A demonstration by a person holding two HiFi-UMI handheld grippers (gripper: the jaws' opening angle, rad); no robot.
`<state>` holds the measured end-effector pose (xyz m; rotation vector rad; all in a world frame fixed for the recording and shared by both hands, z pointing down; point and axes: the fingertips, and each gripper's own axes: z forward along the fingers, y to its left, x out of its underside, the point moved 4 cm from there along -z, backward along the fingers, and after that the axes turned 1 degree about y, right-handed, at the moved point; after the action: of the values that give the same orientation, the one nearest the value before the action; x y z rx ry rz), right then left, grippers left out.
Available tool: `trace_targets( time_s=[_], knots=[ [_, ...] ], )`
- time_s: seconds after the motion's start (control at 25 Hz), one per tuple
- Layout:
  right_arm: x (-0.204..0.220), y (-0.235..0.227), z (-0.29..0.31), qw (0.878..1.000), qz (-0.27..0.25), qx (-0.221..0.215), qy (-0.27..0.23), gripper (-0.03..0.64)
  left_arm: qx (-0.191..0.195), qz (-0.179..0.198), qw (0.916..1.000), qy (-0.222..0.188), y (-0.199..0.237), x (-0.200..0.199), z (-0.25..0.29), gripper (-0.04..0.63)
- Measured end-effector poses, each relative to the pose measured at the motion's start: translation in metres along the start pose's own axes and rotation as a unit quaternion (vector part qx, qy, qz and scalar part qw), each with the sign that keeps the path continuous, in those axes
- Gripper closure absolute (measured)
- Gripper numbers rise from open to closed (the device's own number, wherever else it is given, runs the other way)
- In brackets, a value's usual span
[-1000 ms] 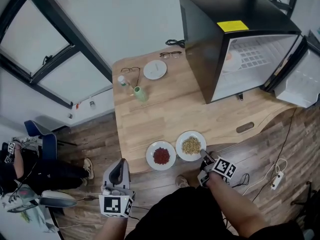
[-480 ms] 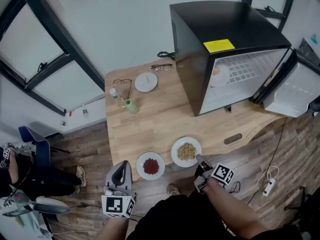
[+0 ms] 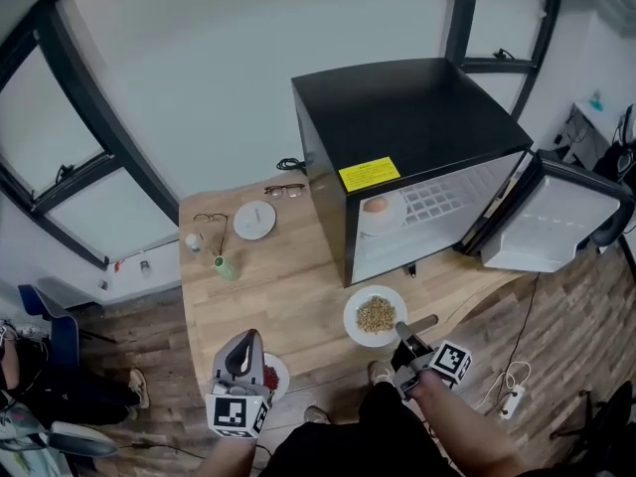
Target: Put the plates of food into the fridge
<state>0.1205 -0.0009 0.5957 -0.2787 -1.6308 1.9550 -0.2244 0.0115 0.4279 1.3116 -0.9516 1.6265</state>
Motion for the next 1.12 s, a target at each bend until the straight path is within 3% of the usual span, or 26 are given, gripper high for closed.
trace_targets(
  time_s=[0.2,0.36,0.52,0.6,0.68,0.84,1.12],
  knots=[
    [-0.062,0.018,-0.006,0.999,0.009,-0.031,-0.017,0.584,-0.003,-0.005,1.0000,-0.002,-0.014,-0.009,0.043,0.592],
    [-0.109,0.040,-0.010,0.998,0.005,-0.050,-0.027,0.584,-0.029,-0.006,0.9996,-0.001,-0.013,-0.016,0.075,0.592],
    [-0.159,0.058,-0.010,0.997,-0.003,-0.065,-0.039,0.584,-0.041,-0.053,0.9977,-0.009,-0.026,-0.026,0.100,0.592],
    [-0.181,0.066,-0.006,0.996,-0.008,-0.070,-0.046,0.584,-0.044,-0.059,0.9973,-0.010,-0.035,-0.031,0.111,0.592],
    [-0.200,0.073,0.000,0.996,-0.008,-0.069,-0.051,0.584,-0.047,-0.058,0.9972,-0.010,-0.041,-0.034,0.120,0.592],
    [-0.233,0.082,0.016,0.996,-0.013,-0.061,-0.058,0.584,-0.061,-0.092,0.9938,-0.010,-0.048,-0.039,0.133,0.592],
    [-0.273,0.084,0.044,0.997,-0.012,-0.019,-0.080,0.583,-0.080,-0.079,0.9936,-0.011,-0.062,-0.046,0.148,0.592]
  ],
)
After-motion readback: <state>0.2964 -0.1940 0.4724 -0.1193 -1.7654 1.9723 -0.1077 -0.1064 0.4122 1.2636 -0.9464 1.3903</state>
